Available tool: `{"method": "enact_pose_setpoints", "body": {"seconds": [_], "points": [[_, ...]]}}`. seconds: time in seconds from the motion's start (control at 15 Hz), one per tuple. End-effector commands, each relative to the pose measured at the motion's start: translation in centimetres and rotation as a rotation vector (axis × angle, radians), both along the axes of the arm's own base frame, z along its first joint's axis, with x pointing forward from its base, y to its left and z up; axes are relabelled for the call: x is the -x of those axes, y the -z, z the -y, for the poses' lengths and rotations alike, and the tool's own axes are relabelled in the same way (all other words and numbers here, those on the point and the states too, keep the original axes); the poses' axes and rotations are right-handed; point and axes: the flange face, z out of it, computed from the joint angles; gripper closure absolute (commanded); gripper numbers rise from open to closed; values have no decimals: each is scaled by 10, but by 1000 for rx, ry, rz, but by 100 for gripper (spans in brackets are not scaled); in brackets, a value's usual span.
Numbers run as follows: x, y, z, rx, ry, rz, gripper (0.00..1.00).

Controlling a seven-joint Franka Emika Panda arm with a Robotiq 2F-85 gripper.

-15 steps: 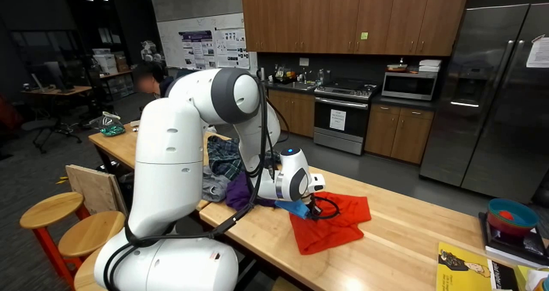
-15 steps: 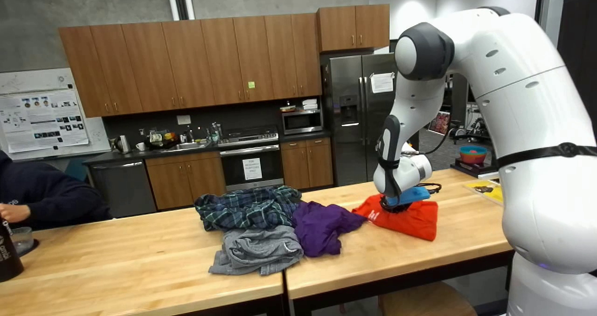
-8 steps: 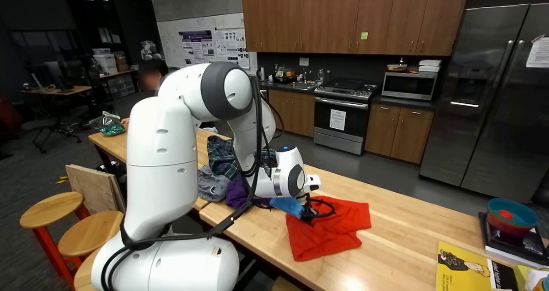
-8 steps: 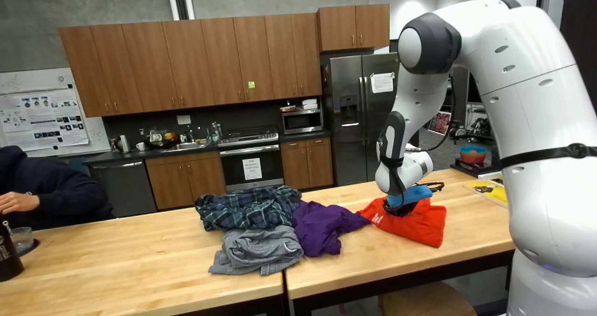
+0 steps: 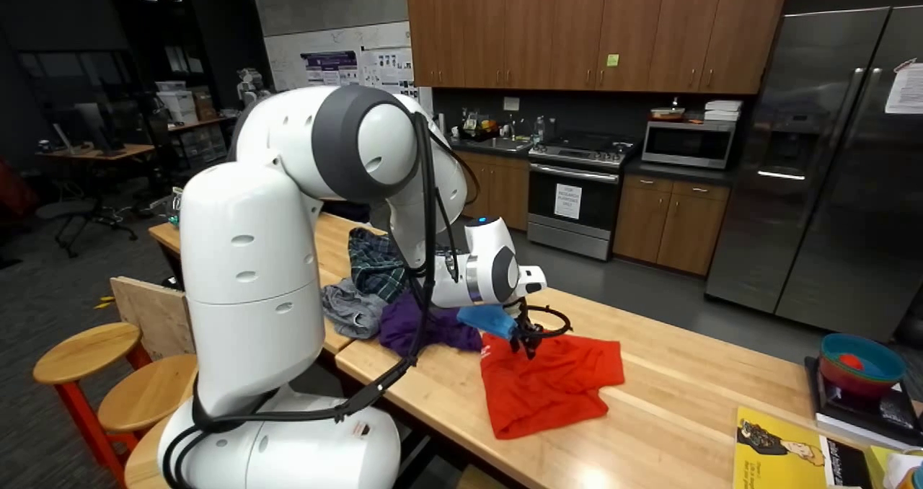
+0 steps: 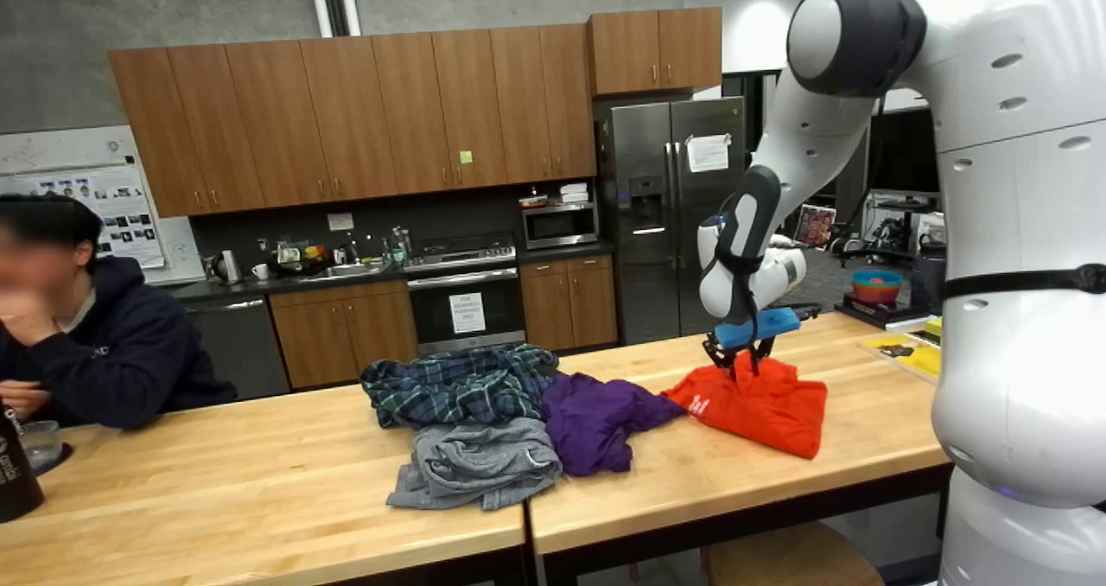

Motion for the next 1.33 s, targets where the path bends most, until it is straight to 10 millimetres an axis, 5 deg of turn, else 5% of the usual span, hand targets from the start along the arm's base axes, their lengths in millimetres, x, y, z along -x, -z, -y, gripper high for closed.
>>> {"method": "enact_pose_setpoints", "body": {"seconds": [0.0, 0.2, 0.47, 0.67, 0.73, 0.93, 1.27], "points": [[6, -49, 28, -54, -18, 37, 24], [-1, -65, 38, -134, -86, 46, 2], [-27, -80, 53, -275, -199, -29, 0], [-50, -97, 104, -353, -214, -61, 0], [-32, -91, 75, -319, -202, -47, 0], [-35, -91, 90, -321, -191, -51, 0], [-37, -86, 72, -326, -208, -60, 0]]}}
